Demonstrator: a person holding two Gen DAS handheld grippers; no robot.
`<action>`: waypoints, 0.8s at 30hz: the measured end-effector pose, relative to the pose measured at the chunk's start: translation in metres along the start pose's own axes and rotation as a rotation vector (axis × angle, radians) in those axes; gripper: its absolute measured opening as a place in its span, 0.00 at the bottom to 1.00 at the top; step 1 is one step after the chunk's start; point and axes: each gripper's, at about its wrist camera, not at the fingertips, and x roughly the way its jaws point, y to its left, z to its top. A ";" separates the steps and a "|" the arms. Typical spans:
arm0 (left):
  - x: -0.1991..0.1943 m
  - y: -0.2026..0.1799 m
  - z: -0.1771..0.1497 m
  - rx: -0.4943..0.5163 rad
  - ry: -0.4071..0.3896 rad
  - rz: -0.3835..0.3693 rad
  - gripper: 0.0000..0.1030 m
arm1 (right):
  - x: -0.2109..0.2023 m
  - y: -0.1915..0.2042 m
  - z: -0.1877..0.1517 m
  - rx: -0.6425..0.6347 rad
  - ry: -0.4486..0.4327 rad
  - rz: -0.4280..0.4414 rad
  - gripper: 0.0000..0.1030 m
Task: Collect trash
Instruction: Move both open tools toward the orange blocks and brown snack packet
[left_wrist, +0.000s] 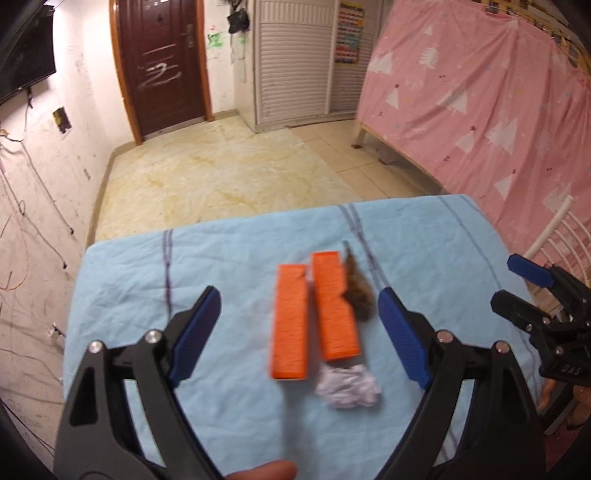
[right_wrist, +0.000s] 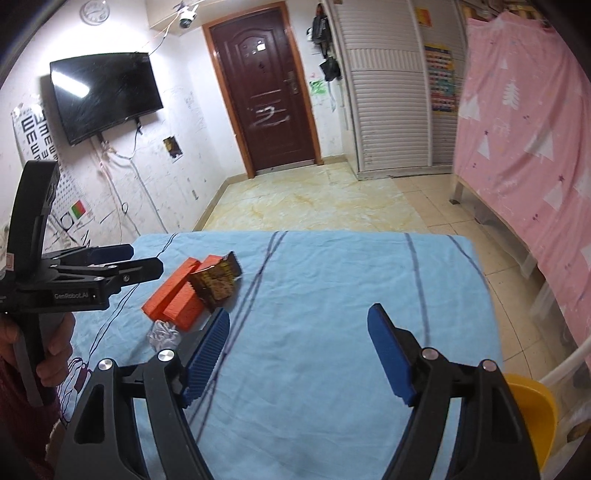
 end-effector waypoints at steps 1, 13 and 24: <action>0.001 0.004 -0.001 -0.003 0.004 0.007 0.81 | 0.002 0.002 0.000 -0.006 0.004 0.003 0.69; 0.031 0.022 -0.008 -0.017 0.084 0.097 0.80 | 0.031 0.036 0.006 -0.062 0.051 0.017 0.73; 0.037 0.018 -0.009 -0.014 0.078 0.009 0.55 | 0.050 0.050 0.015 -0.058 0.063 0.016 0.78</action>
